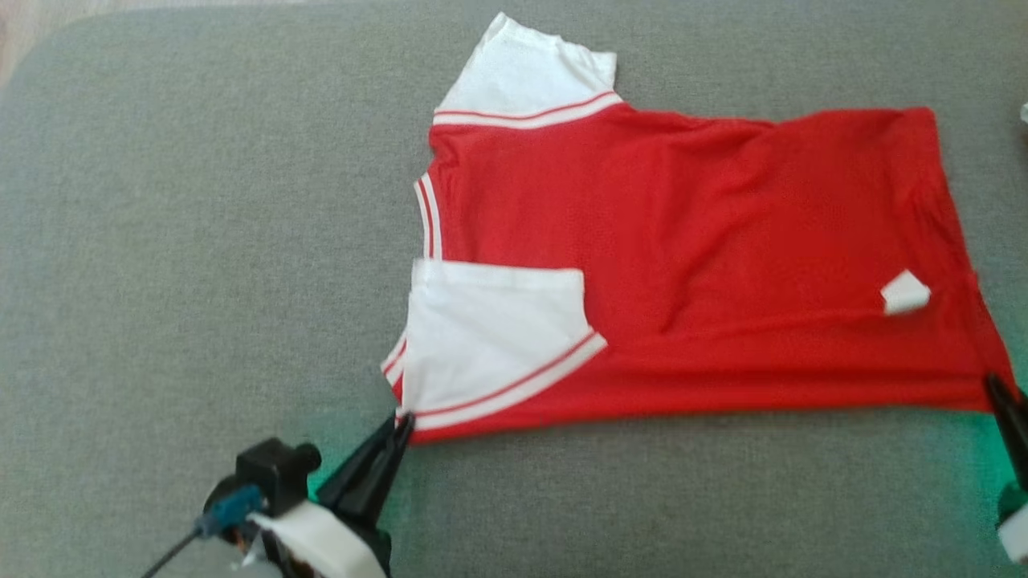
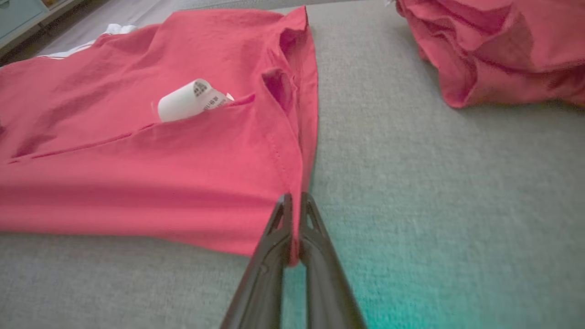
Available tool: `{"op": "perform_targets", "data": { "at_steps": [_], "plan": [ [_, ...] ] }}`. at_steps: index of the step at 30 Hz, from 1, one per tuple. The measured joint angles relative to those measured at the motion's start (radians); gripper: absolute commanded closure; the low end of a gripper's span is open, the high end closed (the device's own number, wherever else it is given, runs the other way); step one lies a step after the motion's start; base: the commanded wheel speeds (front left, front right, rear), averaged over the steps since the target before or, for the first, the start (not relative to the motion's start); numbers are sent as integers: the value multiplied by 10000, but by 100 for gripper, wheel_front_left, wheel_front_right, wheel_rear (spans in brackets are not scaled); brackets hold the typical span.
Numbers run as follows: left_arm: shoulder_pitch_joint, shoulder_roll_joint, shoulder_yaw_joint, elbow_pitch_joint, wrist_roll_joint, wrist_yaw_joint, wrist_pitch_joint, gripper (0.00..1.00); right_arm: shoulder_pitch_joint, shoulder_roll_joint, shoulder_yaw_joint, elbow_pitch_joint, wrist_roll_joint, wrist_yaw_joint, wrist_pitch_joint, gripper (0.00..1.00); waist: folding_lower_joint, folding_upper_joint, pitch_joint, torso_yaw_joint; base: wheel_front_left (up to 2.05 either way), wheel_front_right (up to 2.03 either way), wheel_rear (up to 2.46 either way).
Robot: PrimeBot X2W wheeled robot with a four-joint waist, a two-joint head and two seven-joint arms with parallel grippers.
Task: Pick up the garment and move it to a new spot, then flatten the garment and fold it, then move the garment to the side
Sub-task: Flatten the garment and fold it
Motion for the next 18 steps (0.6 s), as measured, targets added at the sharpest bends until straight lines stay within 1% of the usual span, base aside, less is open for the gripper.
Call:
{"op": "perform_targets", "data": {
  "at_steps": [3,4,5,6,7,9,10,11,15,18],
  "plan": [
    [360,351,-105,-788,-2,278,339,100,509,-4,-213,-330,-2,0,-2,100,0,0,111,6,0,0,0],
    [360,351,-105,-788,-2,278,339,100,509,-4,-213,-330,-2,0,-2,100,0,0,111,6,0,0,0],
    [438,431,-121,-993,-2,376,428,100,659,-6,-240,-454,10,0,-2,100,1,0,160,6,0,0,0],
    [484,493,-123,-1160,-2,451,479,100,768,0,-290,-543,61,0,2,67,1,0,206,6,0,0,0],
    [495,546,-123,-1298,-2,502,525,100,831,2,-332,-589,102,0,6,0,1,0,246,7,0,0,0],
    [487,591,-117,-1440,-4,539,587,100,866,42,-527,-650,94,0,17,0,1,0,312,-2,0,0,0],
    [487,612,-121,-1467,-2,543,656,64,863,75,-644,-704,75,0,13,0,1,0,347,-16,0,0,0],
    [478,631,-115,-1499,2,625,686,0,866,84,-719,-782,67,0,2,0,1,0,384,-30,0,0,0],
    [173,832,77,-1785,130,715,709,0,868,178,-1129,-1432,-35,0,-100,0,1,0,560,-110,0,0,0],
    [-954,1206,410,-2165,514,702,1110,0,852,219,-1653,-1900,-314,0,-180,0,1,0,757,-188,0,0,0]
  ]
}}
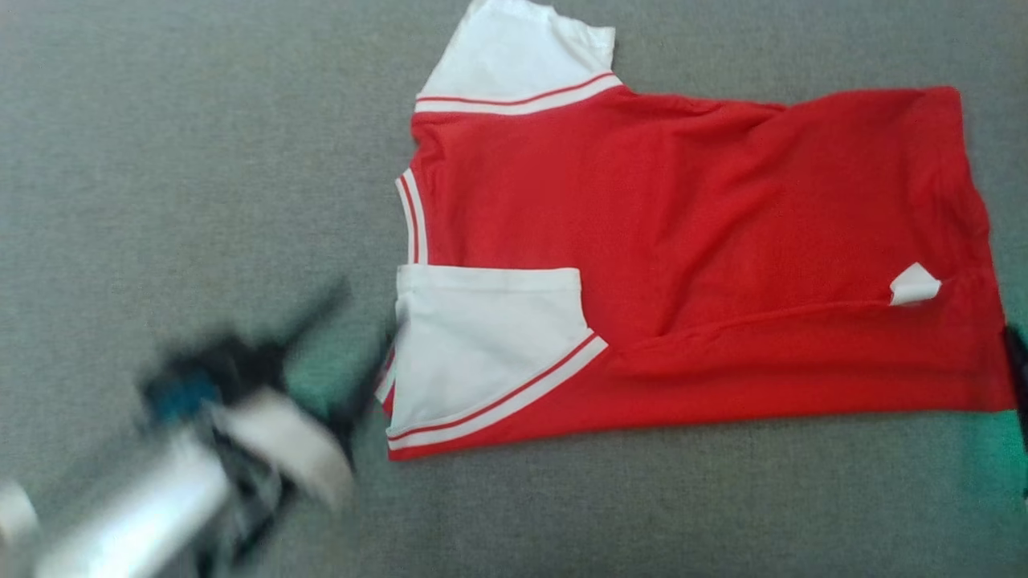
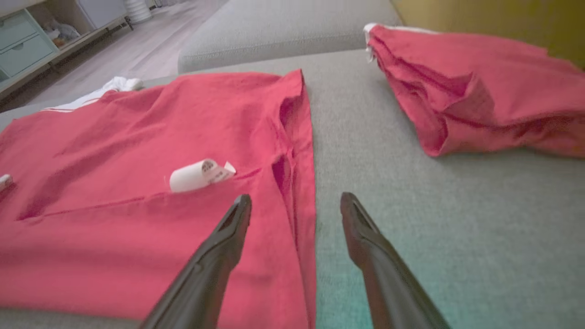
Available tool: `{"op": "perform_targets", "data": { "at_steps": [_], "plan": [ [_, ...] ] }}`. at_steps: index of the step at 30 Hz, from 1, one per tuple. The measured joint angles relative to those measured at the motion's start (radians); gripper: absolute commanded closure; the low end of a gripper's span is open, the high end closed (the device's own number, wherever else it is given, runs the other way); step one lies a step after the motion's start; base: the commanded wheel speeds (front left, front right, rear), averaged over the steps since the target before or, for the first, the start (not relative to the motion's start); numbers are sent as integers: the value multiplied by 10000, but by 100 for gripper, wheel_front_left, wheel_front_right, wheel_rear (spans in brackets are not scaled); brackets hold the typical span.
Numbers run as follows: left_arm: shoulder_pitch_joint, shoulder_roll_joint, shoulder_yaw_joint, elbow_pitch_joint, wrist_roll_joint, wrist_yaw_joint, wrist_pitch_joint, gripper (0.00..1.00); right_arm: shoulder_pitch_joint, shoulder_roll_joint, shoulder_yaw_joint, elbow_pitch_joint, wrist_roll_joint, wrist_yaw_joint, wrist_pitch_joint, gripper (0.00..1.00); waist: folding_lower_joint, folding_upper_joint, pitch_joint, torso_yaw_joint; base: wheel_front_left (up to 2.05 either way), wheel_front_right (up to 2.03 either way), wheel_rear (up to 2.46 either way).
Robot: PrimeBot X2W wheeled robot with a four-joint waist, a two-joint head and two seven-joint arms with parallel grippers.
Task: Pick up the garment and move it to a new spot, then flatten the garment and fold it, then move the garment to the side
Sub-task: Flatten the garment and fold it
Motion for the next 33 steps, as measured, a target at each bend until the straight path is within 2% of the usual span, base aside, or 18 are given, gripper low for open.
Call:
{"op": "perform_targets", "data": {
  "at_steps": [2,5,9,12,15,18,26,33],
  "plan": [
    [-1220,268,194,-163,259,-205,499,0,-88,71,-307,-295,-247,0,-8,0,0,0,168,-60,0,0,0],
    [-3418,428,464,-127,261,-848,1733,0,-341,155,-477,-788,-554,0,-10,0,1,0,505,-194,0,0,0],
    [-6018,236,552,780,-433,-1716,3969,0,-936,224,-351,-1246,-848,0,-10,0,2,0,1037,-489,0,0,0],
    [-7452,31,573,1941,-1020,-1946,5637,0,-1447,299,-151,-1547,-986,0,-29,0,2,0,1452,-817,0,0,0],
    [-8546,-88,652,3101,-1352,-2029,6796,0,-1892,441,109,-1707,-1116,0,-36,0,3,-1,1870,-1228,0,0,0],
    [-9271,-163,700,3965,-1482,-2046,7457,0,-2229,658,253,-1756,-1183,0,-36,0,2,0,2255,-1682,0,0,0],
    [-9979,-228,717,5248,-1553,-2217,7937,0,-2575,1114,485,-1680,-1206,0,-36,0,2,-1,3027,-2791,0,0,0],
    [-10492,205,529,5810,-1150,-2301,8153,1,-2912,1569,769,-1553,-1306,0,-36,0,1,-1,3534,-3555,0,0,0]
  ]
}}
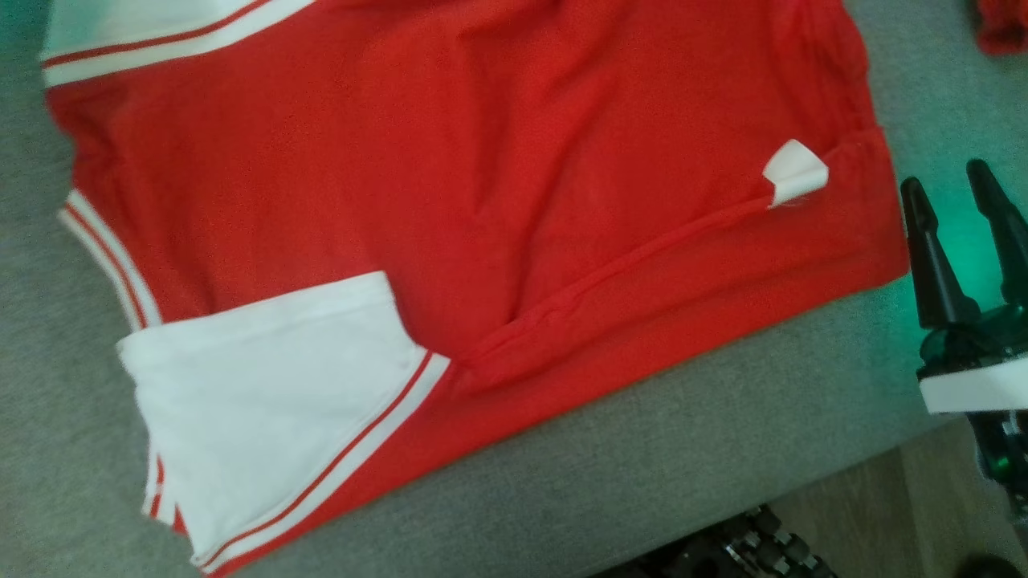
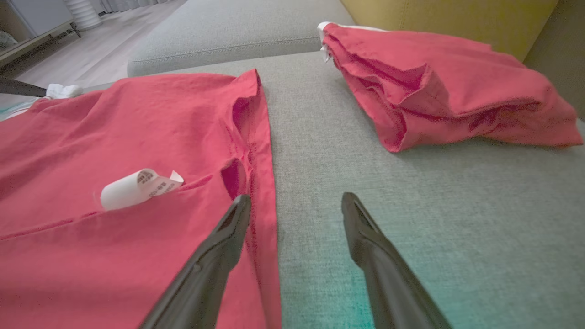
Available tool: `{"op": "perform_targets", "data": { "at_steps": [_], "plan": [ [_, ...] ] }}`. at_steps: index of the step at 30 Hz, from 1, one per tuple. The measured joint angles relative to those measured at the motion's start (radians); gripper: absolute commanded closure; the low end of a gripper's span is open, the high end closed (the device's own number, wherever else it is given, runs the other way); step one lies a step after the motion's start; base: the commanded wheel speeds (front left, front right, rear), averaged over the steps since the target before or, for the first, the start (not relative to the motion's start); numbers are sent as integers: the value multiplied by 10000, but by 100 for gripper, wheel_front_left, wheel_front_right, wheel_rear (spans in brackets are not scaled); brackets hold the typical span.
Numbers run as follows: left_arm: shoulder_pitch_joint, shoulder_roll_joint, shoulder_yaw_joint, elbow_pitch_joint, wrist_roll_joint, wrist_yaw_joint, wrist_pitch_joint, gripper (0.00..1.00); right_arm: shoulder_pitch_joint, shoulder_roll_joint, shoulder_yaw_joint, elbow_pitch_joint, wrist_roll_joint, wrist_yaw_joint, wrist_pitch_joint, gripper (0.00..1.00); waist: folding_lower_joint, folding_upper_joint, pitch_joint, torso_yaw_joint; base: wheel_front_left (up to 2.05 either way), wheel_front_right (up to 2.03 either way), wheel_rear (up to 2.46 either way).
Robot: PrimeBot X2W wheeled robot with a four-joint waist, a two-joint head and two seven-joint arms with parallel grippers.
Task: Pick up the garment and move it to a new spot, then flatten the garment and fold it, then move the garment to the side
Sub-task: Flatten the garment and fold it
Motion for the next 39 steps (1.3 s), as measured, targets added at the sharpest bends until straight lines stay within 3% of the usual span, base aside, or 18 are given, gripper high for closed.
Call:
{"op": "perform_targets", "data": {
  "at_steps": [1,2,3,4,5,10,14,19,29,39],
  "plan": [
    [-19,46,2,0,-8,-2,23,1,-62,56,2,27,0,0,0,0,0,0,28,-79,0,0,0],
    [-72,86,-2,2,-42,-44,94,22,-76,84,4,31,0,0,0,0,-2,0,46,-149,0,0,0],
    [-134,115,-27,2,-88,-82,240,52,-74,94,0,46,0,0,0,0,-2,0,56,-210,0,0,0],
    [-185,125,-71,-8,-180,-88,416,66,-71,94,-12,90,-2,0,0,0,-2,0,55,-254,0,0,0],
    [-188,121,-77,-44,-393,-90,656,100,-69,94,-21,138,-2,0,0,0,-1,0,34,-277,0,0,0],
    [-134,337,-144,-305,-800,-165,1091,100,-79,54,-282,215,-75,0,0,0,-2,0,-98,-273,0,0,0],
    [-42,336,-180,-430,-736,-167,537,100,-221,-148,-313,263,-136,0,0,0,-2,0,-199,-164,0,0,0],
    [-58,232,-309,-780,-612,-176,-372,100,-1253,-922,-48,545,293,0,159,0,-2,0,-415,146,0,0,0],
    [-485,46,-1503,-2017,-807,-251,-1229,100,-4030,-2025,1707,976,2257,0,2754,0,-2,0,-510,1162,0,0,0],
    [-1174,96,-2324,-2228,-1127,-251,-1893,100,-6976,-2800,3352,2445,2391,0,4612,0,-1,0,-196,1996,0,0,0]
  ]
}}
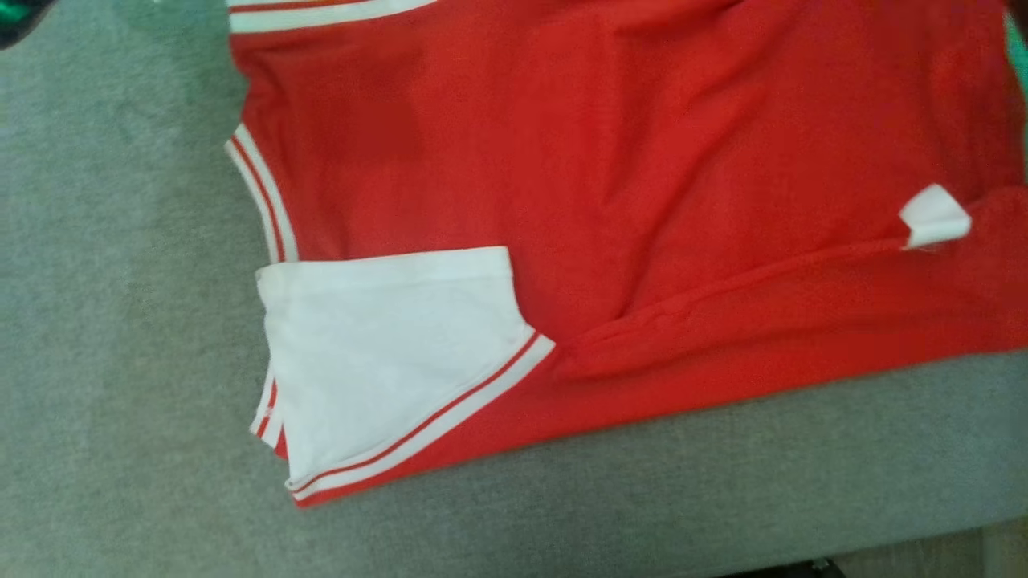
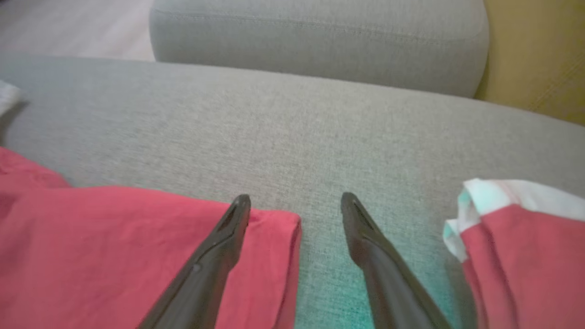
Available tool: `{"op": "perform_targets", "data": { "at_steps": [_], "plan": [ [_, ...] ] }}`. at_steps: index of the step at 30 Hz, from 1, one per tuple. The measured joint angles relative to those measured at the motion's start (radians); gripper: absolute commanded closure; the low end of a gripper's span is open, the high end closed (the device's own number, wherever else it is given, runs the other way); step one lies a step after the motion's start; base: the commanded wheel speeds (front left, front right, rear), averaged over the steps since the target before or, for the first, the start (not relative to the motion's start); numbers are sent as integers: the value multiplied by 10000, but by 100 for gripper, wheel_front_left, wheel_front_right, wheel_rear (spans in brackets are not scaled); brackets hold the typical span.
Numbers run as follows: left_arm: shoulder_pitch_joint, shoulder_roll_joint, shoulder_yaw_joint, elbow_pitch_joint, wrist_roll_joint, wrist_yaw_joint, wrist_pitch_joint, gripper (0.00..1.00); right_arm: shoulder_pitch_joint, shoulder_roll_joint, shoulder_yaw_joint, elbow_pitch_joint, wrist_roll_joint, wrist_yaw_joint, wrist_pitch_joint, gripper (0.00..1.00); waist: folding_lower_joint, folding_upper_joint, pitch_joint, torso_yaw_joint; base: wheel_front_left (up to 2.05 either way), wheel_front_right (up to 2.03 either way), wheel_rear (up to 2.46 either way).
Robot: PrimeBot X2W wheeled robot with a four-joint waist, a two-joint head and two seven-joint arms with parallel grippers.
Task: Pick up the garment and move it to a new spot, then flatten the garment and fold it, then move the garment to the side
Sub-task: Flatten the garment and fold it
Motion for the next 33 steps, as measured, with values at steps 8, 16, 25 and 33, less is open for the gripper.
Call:
{"op": "perform_targets", "data": {
  "at_steps": [8,16,25,33],
  "plan": [
    [-213,-15,-571,81,-219,0,-366,100,-707,-270,813,963,155,0,593,4,0,0,174,383,0,0,0],
    [-400,40,-1041,221,-449,0,-805,100,-944,-439,1411,984,548,0,523,100,0,0,139,463,0,0,0],
    [-911,253,-1480,293,38,-4,-2443,100,-1134,-786,1628,1055,809,0,-723,100,0,0,-7,386,0,0,0],
    [-1567,272,-1659,535,84,-4,-3891,100,-1318,-978,1298,1275,1220,0,-1987,100,0,0,-304,406,0,0,0]
  ]
}}
